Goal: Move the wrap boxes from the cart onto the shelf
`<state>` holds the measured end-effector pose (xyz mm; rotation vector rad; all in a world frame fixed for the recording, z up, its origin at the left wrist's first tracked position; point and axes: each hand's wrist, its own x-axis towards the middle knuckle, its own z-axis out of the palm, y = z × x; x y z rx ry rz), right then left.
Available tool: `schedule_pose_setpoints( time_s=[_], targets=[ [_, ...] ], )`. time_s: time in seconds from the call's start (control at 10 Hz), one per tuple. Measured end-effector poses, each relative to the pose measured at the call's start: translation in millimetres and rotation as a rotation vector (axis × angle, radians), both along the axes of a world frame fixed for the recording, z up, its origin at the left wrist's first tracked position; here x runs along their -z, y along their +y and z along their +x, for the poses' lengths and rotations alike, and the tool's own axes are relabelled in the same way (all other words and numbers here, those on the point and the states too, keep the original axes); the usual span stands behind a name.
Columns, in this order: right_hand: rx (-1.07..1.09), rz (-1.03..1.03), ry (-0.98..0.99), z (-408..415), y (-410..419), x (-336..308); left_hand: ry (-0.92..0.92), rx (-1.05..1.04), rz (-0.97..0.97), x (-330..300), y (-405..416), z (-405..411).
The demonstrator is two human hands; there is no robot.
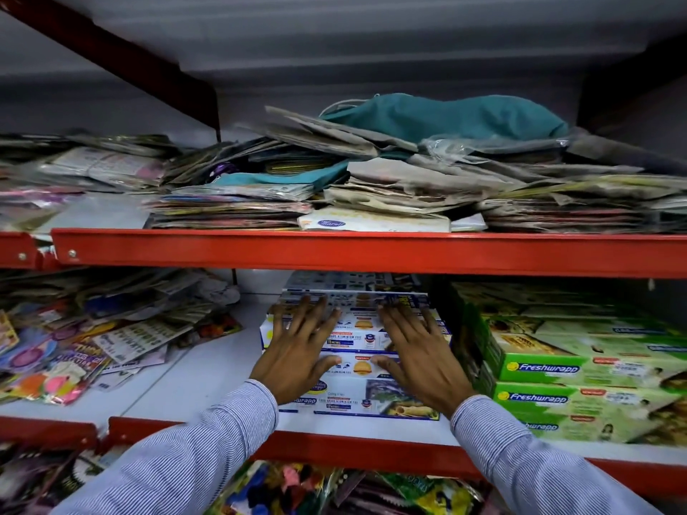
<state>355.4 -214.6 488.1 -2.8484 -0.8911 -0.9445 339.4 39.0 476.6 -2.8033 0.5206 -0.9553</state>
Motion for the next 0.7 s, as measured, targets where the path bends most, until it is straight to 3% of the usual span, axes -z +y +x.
schedule_pose_setpoints(
  time_s=[0.2, 0.5, 0.7],
  targets=[
    [0.061, -0.063, -0.033, 2.3, -1.1, 10.2, -0.031, -0.058, 0.061, 6.9, -6.4, 3.1],
    [0.092, 0.032, -0.119, -5.4, 11.9, 23.8, -0.133, -0.089, 0.084, 28.6, -5.1, -4.0],
    [0.12, 0.104, -0.107, -8.4, 20.1, 32.4, -0.077, -0.13, 0.06, 31.5, -7.7, -9.7]
  ],
)
